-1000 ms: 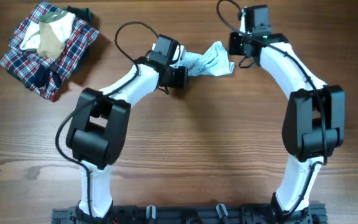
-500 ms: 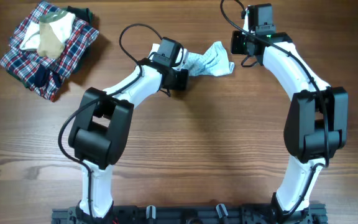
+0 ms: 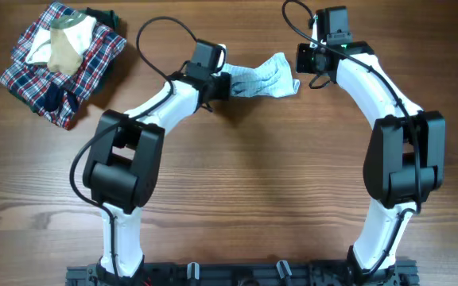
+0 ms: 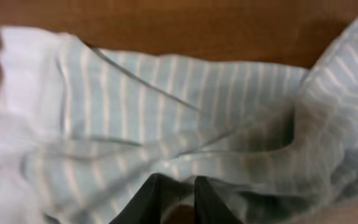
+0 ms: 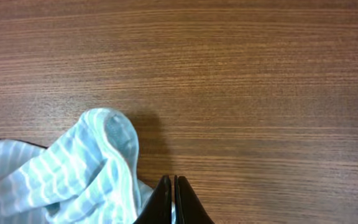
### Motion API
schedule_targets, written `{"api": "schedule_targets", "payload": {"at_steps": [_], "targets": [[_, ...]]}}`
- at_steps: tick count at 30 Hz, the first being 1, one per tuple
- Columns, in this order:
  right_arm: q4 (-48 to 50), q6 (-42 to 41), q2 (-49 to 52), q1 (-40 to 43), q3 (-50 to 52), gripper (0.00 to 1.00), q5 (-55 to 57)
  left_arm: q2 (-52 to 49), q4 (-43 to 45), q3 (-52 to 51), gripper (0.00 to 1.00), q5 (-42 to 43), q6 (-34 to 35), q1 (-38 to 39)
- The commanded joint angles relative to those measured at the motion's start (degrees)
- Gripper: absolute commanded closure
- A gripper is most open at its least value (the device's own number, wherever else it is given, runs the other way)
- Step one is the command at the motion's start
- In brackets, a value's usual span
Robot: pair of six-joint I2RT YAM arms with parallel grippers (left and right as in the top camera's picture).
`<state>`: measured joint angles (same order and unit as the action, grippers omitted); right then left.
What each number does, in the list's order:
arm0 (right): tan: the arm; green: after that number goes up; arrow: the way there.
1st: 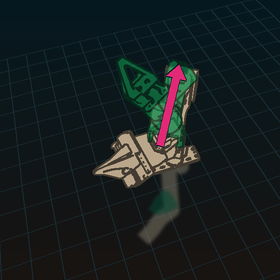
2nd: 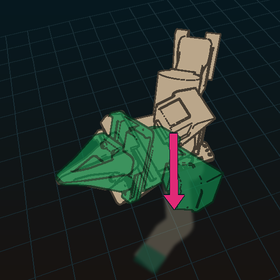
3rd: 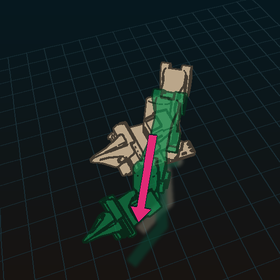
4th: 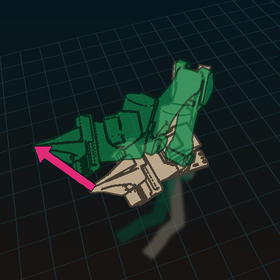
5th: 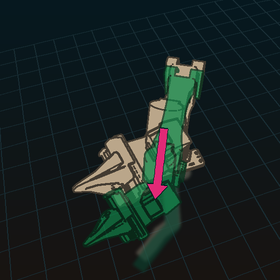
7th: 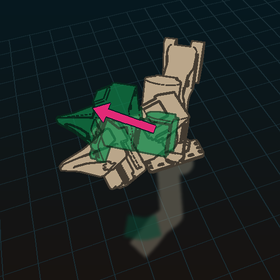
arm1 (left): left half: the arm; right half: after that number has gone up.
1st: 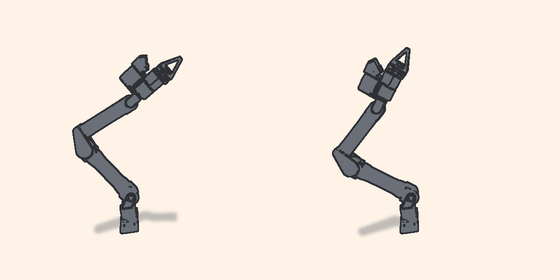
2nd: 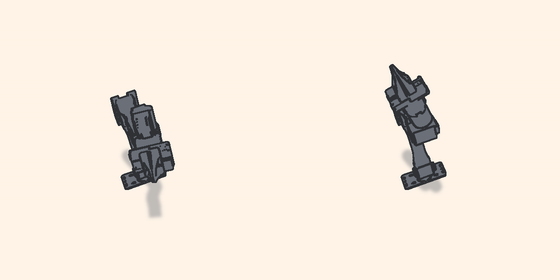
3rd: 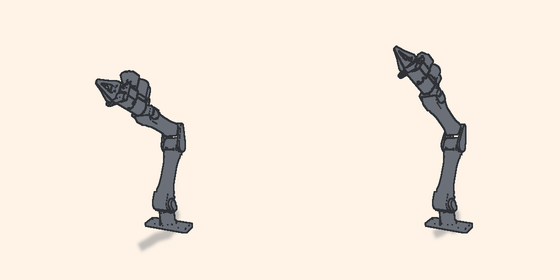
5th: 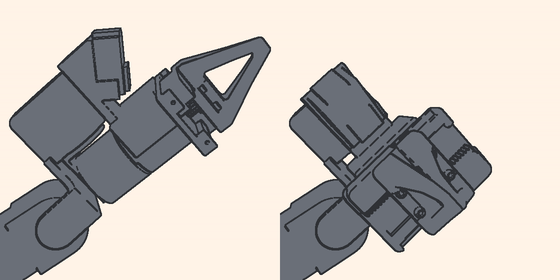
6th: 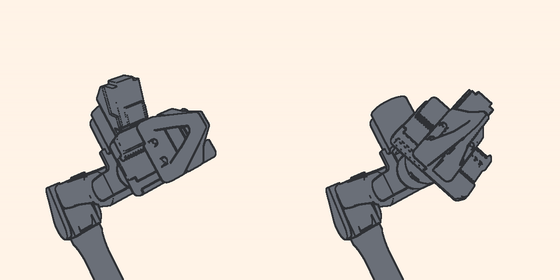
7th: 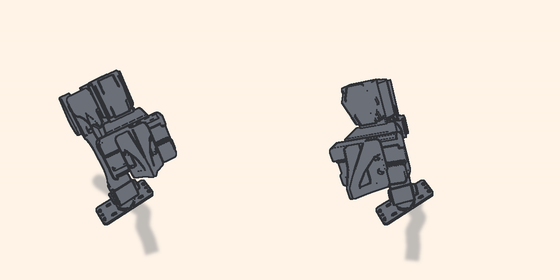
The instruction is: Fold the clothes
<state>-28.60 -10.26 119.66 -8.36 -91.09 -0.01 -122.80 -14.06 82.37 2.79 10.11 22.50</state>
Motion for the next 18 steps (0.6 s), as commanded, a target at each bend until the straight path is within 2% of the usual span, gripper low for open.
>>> {"api": "schedule_targets", "payload": {"at_steps": [1,9,10,12,13,16,18], "targets": [[-1.3,-0.2,-1.9,-0.1,-1.2,0.96,-0.9,-0.8,2.9,0.2,0.81,-1.4,-2.1,-0.8],[-2.6,-0.3,-1.9,-0.1,-1.2,0.96,-0.9,-0.6,3.8,0.2,0.82,-1.4,-2.4,-0.8],[-2.6,-0.3,-1.9,-0.1,-1.2,0.96,-0.9,-0.2,3.1,0.2,0.79,-1.4,-2.5,-0.8],[-2.6,-0.2,-1.9,-0.1,-1.2,0.96,-0.9,1.5,0.7,0.2,0.55,-1.4,-4.1,-0.7],[-2.5,-0.2,-1.9,-0.1,-1.2,0.96,-0.9,3.0,-1.0,0.2,0.48,-1.4,-7.0,-0.6],[-2.1,-0.2,-1.9,0.0,-1.2,0.96,-0.9,6.3,-5.4,0.2,0.35,-2.4,-13.9,-0.3],[-2.0,-0.2,-1.9,0.0,-1.2,0.96,-0.9,6.9,-7.1,0.2,0.32,-3.7,-19.0,-0.3]]}}
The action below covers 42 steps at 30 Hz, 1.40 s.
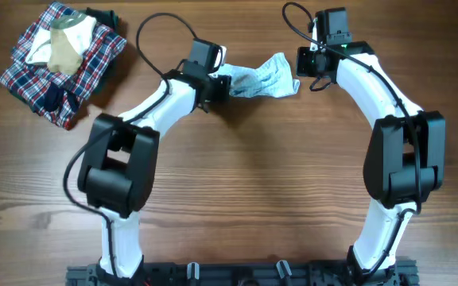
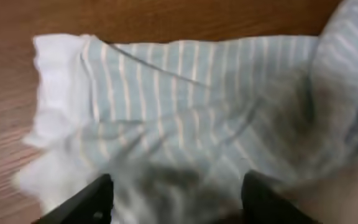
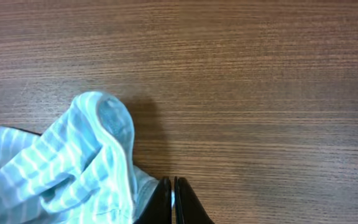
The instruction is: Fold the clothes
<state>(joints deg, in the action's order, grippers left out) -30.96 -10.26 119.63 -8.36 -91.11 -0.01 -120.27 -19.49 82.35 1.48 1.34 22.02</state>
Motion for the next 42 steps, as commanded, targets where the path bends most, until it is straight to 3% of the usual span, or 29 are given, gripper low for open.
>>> {"api": "schedule_targets", "payload": {"at_steps": [1,5,9,11,23,42], "targets": [[0.3,-0.2,-1.9,0.0,-1.1,0.96,-0.9,4.3,-2.1,0.2,0.31,-3.7,-11.9,0.3],[0.3,0.5,-1.9,0.0,-1.1,0.96,-0.4,4.9,-1.9,0.2,0.36,-4.2,-15.0,0.6],[0.2,1.3,-1.9,0.0,-1.1,0.96,0.6,5.5,-3.4,0.2,0.3,-5.4,-25.0,2.6],[0.3,1.2,-1.9,0.0,-1.1,0.96,0.6,5.3,-3.5,0.2,0.3,-5.5,-26.7,3.3],[0.0,1.3,-1.9,0.0,-1.1,0.96,0.6,2.3,-2.1,0.2,0.33,-12.6,-28.2,6.9],[0.0,1.3,-1.9,0.0,-1.1,0.96,0.6,-1.8,2.8,0.2,0.37,-11.6,-29.7,5.1]]}}
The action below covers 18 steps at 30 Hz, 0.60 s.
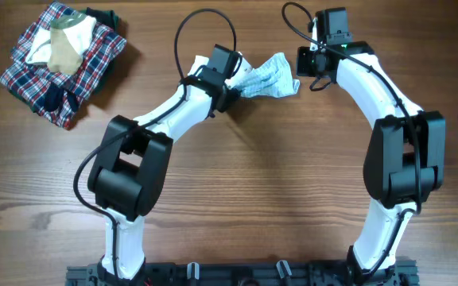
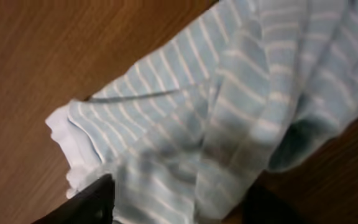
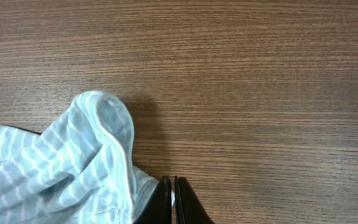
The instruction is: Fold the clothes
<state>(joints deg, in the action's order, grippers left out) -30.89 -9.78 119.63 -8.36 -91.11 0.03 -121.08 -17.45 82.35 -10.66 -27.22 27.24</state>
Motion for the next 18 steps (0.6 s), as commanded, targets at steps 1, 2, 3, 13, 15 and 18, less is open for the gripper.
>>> {"api": "schedule_targets", "payload": {"at_steps": [1,2,3,13,15,18], "targets": [[-0.1,0.8,-1.9,0.0,-1.1,0.96,0.5,-1.5,1.2,0.2,0.37,0.5,-1.1,-0.2],[-0.1,0.8,-1.9,0.0,-1.1,0.96,0.5,-1.9,1.4,0.2,0.37,0.5,-1.1,-0.2],[-0.1,0.9,-1.9,0.0,-1.1,0.96,0.5,-2.4,1.4,0.2,0.38,0.5,-1.1,-0.2],[-0.3,0.8,-1.9,0.0,-1.1,0.96,0.5,-3.4,3.6,0.2,0.84,-2.9,-1.0,-1.4],[-0.3,0.9,-1.9,0.0,-1.1,0.96,0.5,-3.4,3.6,0.2,0.86,-2.9,-1.0,-1.8],[-0.3,0.8,-1.9,0.0,-1.1,0.96,0.5,-3.3,3.8,0.2,0.86,-3.0,-1.1,-1.8]]}}
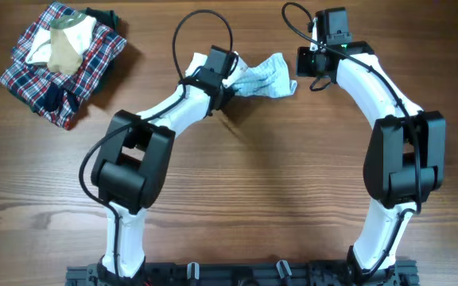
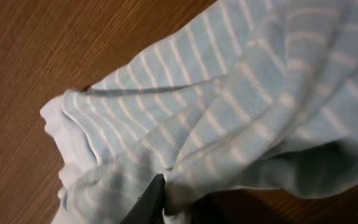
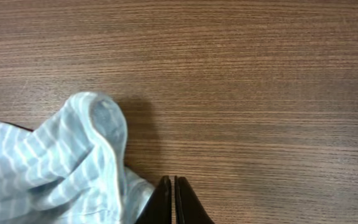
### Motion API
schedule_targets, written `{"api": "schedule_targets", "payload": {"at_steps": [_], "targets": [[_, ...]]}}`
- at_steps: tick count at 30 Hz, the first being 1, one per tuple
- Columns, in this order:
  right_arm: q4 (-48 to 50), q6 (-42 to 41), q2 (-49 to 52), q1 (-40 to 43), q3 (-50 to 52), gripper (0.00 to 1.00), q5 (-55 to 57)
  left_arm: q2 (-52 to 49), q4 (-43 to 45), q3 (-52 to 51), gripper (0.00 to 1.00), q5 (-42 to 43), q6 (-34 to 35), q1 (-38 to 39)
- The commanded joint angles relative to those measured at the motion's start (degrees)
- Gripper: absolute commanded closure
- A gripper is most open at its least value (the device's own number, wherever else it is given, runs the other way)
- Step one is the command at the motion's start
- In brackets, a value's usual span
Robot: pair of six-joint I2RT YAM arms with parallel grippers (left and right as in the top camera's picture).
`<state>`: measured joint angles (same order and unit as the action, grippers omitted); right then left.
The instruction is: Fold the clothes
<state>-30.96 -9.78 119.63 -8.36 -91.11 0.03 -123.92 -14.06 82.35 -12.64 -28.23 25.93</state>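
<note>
A crumpled light-blue cloth with white stripes lies at the back middle of the wooden table. In the left wrist view the striped cloth fills most of the frame, and its white hem shows at the left. My left gripper is at the cloth's left end, shut on a fold of it; one dark finger shows, while cloth covers the other. My right gripper is shut with nothing between its fingers, just right of the cloth's bulging right end.
A pile of clothes sits at the back left corner: red and blue plaid fabric with a beige and white piece on top. Bare wood lies in front of both arms.
My left gripper was open over the striped cloth and is now shut on a fold of it. The cloth's right end has shifted slightly left in the right wrist view.
At first my left gripper was shut on the cloth's left part, with the cloth stretched between the arms. Then it stood open over the white hem. Later it was open further right and turned, and now it is shut on a fold. The right gripper stayed shut.
</note>
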Motion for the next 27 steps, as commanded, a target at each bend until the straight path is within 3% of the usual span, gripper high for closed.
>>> {"api": "schedule_targets", "payload": {"at_steps": [1,8,16,22,27], "targets": [[-0.3,0.8,-1.9,0.0,-1.1,0.96,0.5,-0.3,0.5,0.2,0.85,-1.0,-0.1,-0.5],[-0.7,0.8,-1.9,0.0,-1.1,0.96,0.5,1.7,0.5,2.1,0.83,-2.9,-0.3,0.0],[-1.2,0.8,-1.9,0.0,-1.1,0.96,0.5,1.7,5.0,2.6,0.82,-7.4,-6.3,0.0],[-1.7,0.8,-1.9,0.0,-1.1,0.96,0.5,1.7,12.3,2.6,0.81,-7.0,-6.3,-0.2],[-2.6,0.8,-1.9,0.0,-1.1,0.96,0.5,1.4,13.5,2.6,0.82,-0.7,-6.3,-1.6]]}}
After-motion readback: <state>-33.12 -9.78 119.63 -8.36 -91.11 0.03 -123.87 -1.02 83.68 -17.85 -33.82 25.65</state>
